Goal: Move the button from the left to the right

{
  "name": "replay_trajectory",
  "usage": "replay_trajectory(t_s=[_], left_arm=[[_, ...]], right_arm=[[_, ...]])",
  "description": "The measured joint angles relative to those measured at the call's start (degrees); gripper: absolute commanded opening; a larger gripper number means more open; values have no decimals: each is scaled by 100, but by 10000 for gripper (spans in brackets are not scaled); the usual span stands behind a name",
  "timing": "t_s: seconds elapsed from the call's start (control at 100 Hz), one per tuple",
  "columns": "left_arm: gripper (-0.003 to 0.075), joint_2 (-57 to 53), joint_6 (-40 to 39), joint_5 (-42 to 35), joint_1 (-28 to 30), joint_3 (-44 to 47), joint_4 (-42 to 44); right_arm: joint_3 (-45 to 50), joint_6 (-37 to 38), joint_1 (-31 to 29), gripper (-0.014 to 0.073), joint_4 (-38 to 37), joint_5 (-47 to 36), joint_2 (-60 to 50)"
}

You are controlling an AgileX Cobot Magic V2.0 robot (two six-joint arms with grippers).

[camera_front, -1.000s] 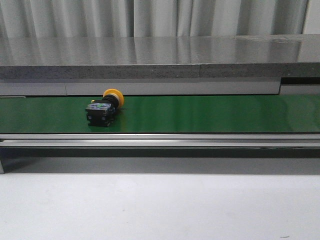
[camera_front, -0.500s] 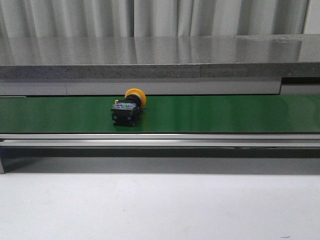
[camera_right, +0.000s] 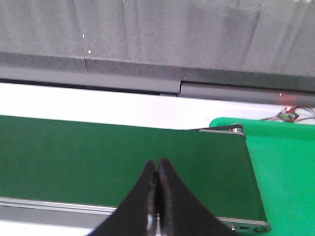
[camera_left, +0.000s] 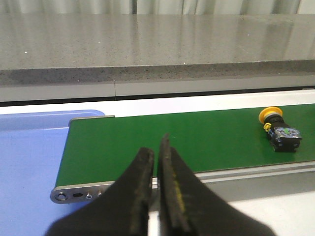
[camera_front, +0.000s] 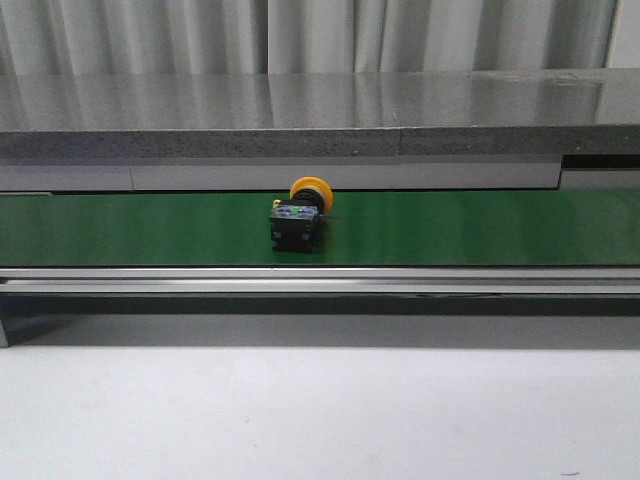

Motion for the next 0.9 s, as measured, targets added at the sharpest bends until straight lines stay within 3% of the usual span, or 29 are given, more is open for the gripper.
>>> replay_trajectory(t_s=[0.35,0.67,0.77,0.9], left_arm=[[5,0,0,0,0,0,0],[5,0,0,0,0,0,0],[5,0,0,0,0,0,0],[5,0,0,0,0,0,0]], right_arm=[[-1427,0,0,-68,64,796,2418],[-1542,0,0,-62,193,1146,3072],[-1542,0,0,11,193,1156,3081],[-1542,0,0,227,195,1218,3081]])
